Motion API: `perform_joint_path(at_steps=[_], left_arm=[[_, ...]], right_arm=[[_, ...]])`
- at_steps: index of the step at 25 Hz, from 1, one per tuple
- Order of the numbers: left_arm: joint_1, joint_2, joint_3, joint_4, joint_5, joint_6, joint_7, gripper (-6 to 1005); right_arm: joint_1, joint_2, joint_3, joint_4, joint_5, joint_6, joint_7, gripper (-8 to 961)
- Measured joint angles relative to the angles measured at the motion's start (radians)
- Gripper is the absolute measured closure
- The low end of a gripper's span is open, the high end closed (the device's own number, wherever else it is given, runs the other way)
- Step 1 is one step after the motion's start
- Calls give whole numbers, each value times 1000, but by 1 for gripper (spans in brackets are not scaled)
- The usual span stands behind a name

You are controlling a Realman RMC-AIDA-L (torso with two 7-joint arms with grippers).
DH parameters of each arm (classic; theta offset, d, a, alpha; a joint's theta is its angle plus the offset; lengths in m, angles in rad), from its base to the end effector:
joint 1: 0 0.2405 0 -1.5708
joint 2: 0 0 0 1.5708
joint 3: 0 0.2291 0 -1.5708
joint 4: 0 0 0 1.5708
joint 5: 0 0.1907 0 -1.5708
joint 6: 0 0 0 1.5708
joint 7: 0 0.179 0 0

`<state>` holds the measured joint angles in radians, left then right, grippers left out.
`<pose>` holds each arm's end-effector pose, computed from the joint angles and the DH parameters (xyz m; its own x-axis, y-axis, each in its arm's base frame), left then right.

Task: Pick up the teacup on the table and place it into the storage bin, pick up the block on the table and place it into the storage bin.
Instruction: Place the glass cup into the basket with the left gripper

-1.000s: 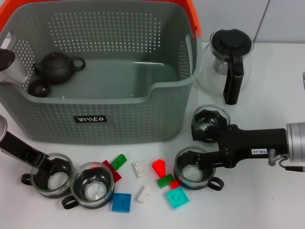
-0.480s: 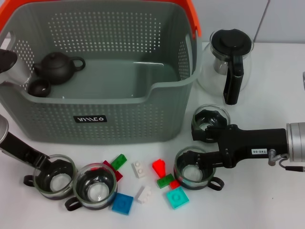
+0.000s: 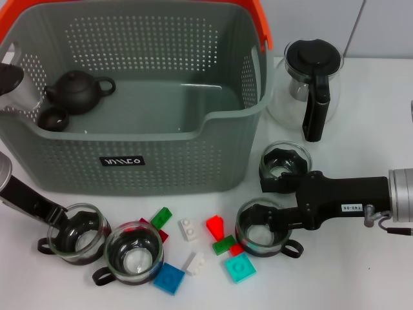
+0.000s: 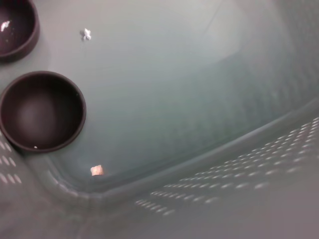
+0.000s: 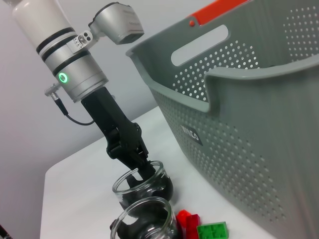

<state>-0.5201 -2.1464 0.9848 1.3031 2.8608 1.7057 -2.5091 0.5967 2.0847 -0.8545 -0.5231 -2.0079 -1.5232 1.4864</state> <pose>-0.2680 0.2958 0.0216 0.4079 0.9027 -0.1369 0.7524 -0.4173 -0.5097 0.2018 0.2966 -0.0625 0.7801 -0.4812 -0.4000 -0.5002 -0.8636 0.0633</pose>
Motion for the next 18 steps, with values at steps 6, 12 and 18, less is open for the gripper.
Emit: perform_joint_path(at_steps=[6, 12, 18], left_arm=[[-4, 4, -4, 15, 0, 15, 0, 955], [-9, 7, -16, 138, -1, 131, 0, 956], [-38, 15, -33, 278, -3, 290, 7, 956]], right_arm=[[0, -1, 0, 4, 0, 0, 0, 42], [0, -1, 0, 5, 0, 0, 0, 42], [0, -2, 0, 5, 0, 0, 0, 42]])
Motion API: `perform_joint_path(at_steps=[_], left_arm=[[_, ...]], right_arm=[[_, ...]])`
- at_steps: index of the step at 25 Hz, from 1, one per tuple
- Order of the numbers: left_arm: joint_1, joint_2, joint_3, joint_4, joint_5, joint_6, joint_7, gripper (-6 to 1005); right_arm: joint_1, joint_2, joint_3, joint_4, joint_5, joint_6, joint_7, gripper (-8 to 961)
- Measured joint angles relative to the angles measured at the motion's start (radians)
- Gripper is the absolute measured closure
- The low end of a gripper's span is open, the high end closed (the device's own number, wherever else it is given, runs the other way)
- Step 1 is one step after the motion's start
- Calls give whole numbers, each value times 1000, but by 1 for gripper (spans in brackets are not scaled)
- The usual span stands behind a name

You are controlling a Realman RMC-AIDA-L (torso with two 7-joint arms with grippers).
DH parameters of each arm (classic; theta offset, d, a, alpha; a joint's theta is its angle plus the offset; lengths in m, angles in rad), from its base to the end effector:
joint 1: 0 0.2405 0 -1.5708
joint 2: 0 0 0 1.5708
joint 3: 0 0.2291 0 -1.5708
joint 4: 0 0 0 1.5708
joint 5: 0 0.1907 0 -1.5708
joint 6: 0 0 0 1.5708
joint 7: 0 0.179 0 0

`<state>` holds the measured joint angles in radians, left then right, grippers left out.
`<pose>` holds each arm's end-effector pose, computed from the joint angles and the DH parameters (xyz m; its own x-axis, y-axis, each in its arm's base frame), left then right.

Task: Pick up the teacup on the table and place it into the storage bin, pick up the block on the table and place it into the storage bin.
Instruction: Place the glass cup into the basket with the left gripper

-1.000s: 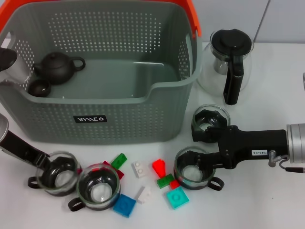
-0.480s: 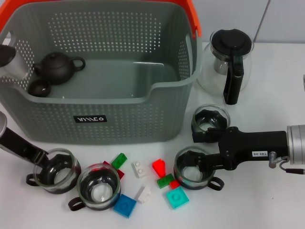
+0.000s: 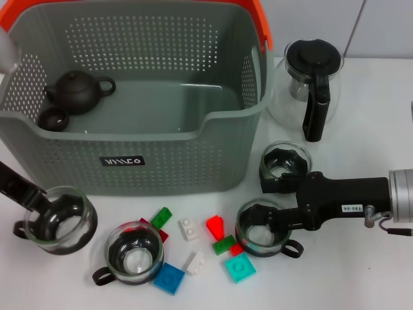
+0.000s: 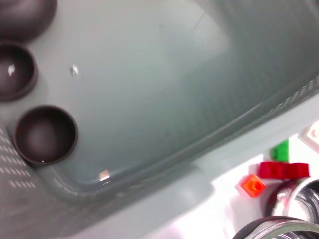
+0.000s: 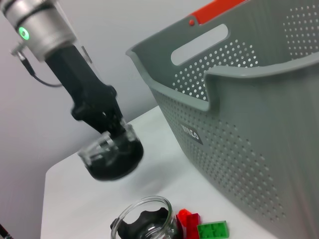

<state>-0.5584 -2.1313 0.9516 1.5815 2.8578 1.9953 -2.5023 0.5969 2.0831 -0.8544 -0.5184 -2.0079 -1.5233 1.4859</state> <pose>-0.2252 0.2859 0.0630 0.4710 0.8647 -0.1743 0.7069 -0.4882 -0.5118 0.2024 0.2962 -0.0626 0.7788 -0.4839 -0.3992 -0.5023 -0.8622 0.0653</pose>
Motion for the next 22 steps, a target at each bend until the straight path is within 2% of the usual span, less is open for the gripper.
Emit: perform_joint_path(at_steps=[5, 10, 14, 17, 22], left_arm=[[-33, 29, 13, 101, 0, 81, -4, 955], [-64, 59, 3, 93, 0, 82, 12, 955], [-68, 63, -17, 85, -3, 82, 50, 956], [-66, 59, -59, 60, -68, 80, 136, 956], [-64, 67, -119, -33, -149, 79, 214, 956]], right_arm=[[4, 0, 0, 0, 0, 0, 0, 42], [0, 0, 0, 0, 0, 0, 7, 42], [-2, 0, 0, 0, 2, 6, 7, 42], [-2, 0, 0, 1, 3, 19, 7, 42], [-2, 0, 0, 6, 4, 34, 8, 42]])
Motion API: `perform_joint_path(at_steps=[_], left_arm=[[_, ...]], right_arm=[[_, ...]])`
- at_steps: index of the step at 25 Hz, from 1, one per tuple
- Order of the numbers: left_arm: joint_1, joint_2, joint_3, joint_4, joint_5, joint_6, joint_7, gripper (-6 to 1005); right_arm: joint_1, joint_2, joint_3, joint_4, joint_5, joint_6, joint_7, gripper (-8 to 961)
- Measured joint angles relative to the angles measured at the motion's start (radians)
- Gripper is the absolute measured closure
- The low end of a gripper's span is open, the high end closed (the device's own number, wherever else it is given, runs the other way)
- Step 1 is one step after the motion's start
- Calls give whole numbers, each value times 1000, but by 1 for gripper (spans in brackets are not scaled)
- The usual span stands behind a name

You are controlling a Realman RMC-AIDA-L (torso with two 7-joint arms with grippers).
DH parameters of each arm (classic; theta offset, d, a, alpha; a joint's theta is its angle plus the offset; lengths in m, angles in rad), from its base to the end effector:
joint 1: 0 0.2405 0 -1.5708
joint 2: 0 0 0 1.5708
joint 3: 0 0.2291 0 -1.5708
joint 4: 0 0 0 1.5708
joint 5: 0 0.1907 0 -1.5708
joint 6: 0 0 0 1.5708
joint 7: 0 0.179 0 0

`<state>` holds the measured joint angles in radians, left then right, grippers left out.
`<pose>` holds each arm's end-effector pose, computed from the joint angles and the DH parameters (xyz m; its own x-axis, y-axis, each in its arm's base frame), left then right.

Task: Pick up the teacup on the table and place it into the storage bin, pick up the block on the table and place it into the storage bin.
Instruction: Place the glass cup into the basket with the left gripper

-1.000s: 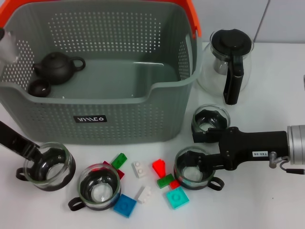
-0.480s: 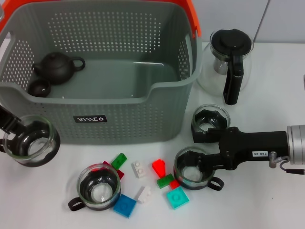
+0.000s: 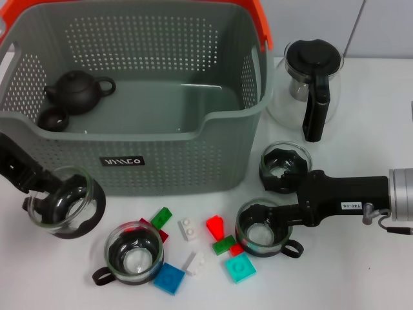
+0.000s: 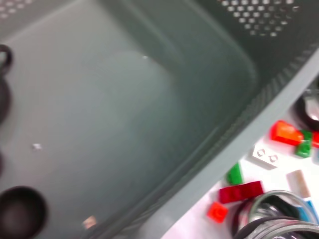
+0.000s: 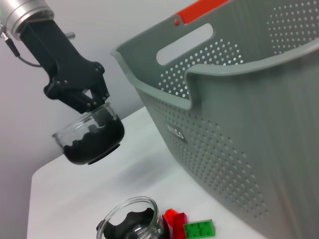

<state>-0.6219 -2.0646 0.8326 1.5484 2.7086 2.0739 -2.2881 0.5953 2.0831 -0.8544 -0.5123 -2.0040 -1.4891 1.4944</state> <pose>-0.2056 0.2939 0.0804 0.6632 0.7256 -0.1832 0.6337 -0.6747 -0.3784 0.2063 0.3003 -0.0637 0.7703 -0.4972 -0.3993 -0.5264 -0.8492 0.0418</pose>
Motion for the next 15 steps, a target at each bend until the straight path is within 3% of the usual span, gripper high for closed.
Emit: perform_joint_path(at_steps=[8, 15], left_arm=[[5, 18, -169, -103, -160, -3, 145, 955], [6, 37, -238, -163, -247, -3, 212, 955]], right_arm=[[5, 1, 0, 23, 1, 26, 1, 42], [2, 2, 0, 29, 0, 34, 1, 42]])
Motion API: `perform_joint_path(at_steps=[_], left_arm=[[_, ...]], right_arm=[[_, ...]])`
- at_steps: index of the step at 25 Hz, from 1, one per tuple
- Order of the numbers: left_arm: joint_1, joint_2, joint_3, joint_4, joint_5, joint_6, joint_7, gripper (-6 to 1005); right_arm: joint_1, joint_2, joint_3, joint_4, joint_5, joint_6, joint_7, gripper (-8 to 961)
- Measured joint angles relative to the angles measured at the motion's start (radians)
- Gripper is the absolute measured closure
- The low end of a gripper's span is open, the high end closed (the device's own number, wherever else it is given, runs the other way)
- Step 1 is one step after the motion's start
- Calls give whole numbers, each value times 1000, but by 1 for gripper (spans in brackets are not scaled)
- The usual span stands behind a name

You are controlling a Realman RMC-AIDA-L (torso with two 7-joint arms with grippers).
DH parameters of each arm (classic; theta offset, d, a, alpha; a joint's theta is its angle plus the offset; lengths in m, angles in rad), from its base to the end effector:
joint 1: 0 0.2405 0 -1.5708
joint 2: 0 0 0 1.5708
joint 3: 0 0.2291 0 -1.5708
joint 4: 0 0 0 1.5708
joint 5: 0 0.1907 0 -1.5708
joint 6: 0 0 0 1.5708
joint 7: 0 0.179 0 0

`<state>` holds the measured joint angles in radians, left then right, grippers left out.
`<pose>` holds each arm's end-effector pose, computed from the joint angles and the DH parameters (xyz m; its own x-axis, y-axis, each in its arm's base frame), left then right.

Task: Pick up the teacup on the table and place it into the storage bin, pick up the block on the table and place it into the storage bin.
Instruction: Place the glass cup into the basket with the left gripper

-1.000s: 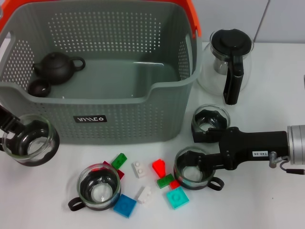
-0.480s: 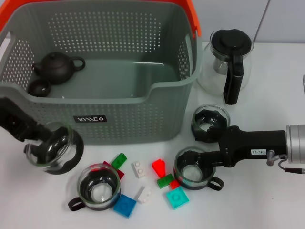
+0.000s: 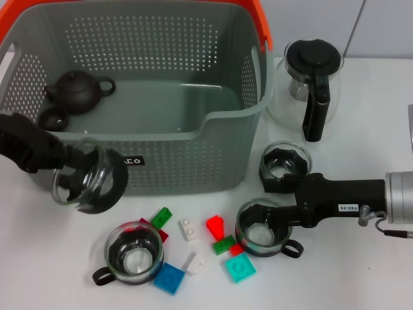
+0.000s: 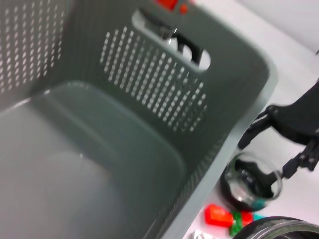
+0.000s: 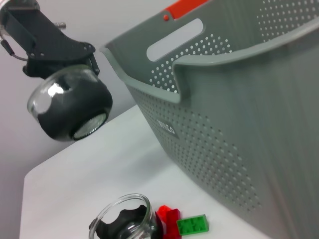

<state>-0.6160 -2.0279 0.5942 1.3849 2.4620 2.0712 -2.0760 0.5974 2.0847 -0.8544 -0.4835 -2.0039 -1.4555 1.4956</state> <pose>-0.2007 0.2975 0.0881 0.7829 0.6180 0.0714 0.6186 -0.7612 -0.1947 0.2105 0.3007 -0.0687 0.7576 -0.5196 -0.3951 -0.5529 -0.8325 0.0346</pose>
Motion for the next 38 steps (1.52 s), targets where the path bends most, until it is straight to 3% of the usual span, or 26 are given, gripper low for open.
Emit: perform_joint_path(at_steps=[9, 17, 21, 25, 29, 38], left_arm=[[-13, 9, -65, -34, -181, -16, 24, 955], [-60, 9, -79, -48, -276, -196, 6, 956], [-115, 21, -24, -61, -222, -303, -24, 956], [-174, 54, 76, -61, -111, -383, -85, 956], [-250, 72, 105, -63, 7, -405, -109, 956], [-408, 65, 283, -208, 312, -486, -125, 955]], right_arm=[[1, -1, 0, 8, -3, 20, 0, 42], [-3, -2, 0, 8, -1, 12, 0, 42], [-3, -2, 0, 8, 2, -7, 0, 41], [0, -2, 0, 4, 13, -43, 0, 41], [2, -4, 7, -3, 18, -59, 0, 41], [-3, -10, 50, -1, 26, -87, 1, 41]])
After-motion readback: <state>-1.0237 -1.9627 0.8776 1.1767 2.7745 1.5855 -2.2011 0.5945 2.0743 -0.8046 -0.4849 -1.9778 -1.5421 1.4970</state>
